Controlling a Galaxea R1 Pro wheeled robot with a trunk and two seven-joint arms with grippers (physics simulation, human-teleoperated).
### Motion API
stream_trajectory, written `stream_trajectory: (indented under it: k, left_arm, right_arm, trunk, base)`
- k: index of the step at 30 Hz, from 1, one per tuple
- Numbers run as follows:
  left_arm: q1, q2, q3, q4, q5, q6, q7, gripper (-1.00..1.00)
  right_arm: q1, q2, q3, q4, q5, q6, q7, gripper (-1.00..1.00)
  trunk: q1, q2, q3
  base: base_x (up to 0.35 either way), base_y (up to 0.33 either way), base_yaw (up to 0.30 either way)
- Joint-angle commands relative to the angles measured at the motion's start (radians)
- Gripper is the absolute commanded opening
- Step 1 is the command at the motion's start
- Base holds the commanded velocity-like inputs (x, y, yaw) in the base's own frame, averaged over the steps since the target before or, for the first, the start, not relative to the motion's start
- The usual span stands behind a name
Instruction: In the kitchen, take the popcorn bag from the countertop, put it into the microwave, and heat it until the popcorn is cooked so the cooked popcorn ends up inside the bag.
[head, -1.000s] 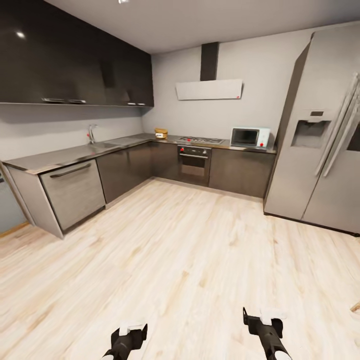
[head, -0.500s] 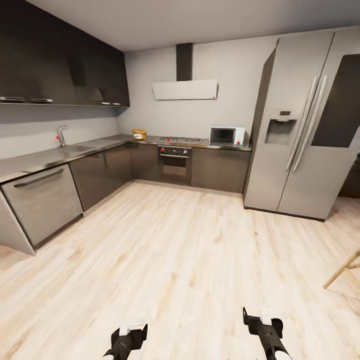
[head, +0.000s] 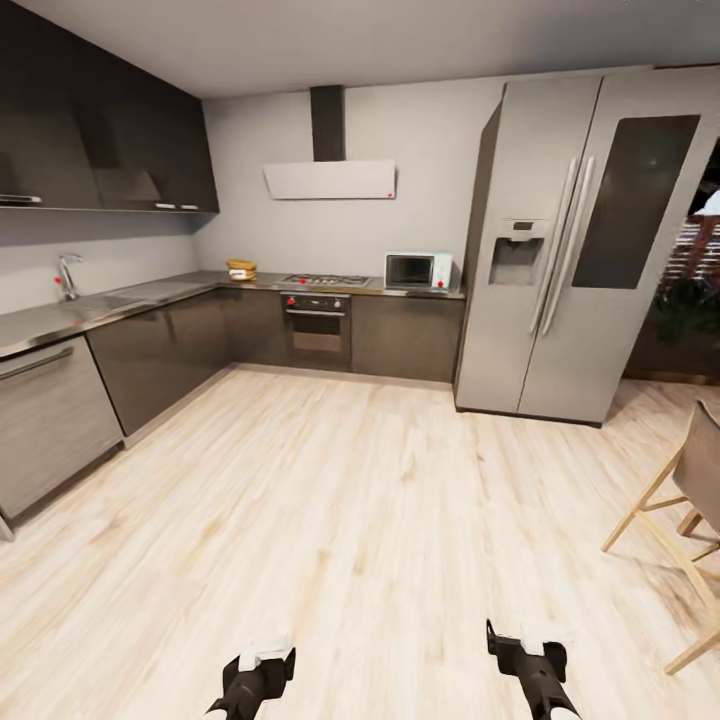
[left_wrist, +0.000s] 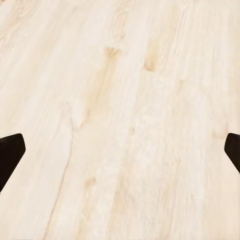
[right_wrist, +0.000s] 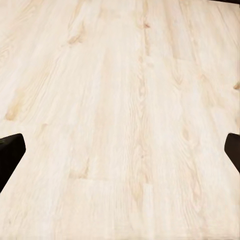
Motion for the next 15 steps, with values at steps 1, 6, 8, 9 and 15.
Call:
stream_trajectory:
  k: [1,6,8,9,15]
  left_arm:
    - [-0.001,0.000,0.005,0.001,0.002,-0.003,-0.001,1.00]
    - [-0.001,0.000,0.009,0.008,0.003,-0.002,-0.001,1.00]
    - [0.000,0.004,0.012,0.013,0.004,-0.001,-0.001,1.00]
    - [0.000,0.006,0.012,0.014,0.005,0.000,-0.001,1.00]
    - [0.018,0.007,0.008,0.016,0.003,0.014,0.002,1.00]
  right_arm:
    - [0.008,0.000,0.001,0.010,-0.003,-0.003,-0.002,1.00]
    - [0.035,0.000,-0.002,0.279,-0.009,-0.005,-0.001,1.00]
    - [0.037,0.001,-0.006,0.378,-0.011,-0.005,0.001,1.00]
    - [0.039,0.002,-0.006,0.411,-0.011,-0.005,0.002,1.00]
    - [0.049,0.009,-0.004,0.599,-0.008,-0.002,0.003,1.00]
  trunk:
    - [0.000,0.000,-0.001]
    - [0.000,0.000,-0.001]
    - [0.000,0.000,-0.001]
    - [0.000,0.000,-0.001]
    - [0.000,0.000,-0.001]
  base:
    - [0.245,0.000,-0.010]
    - [0.326,0.000,-0.002]
    - [0.343,0.000,0.000]
    - [0.344,0.000,0.000]
    - [0.346,0.000,0.000]
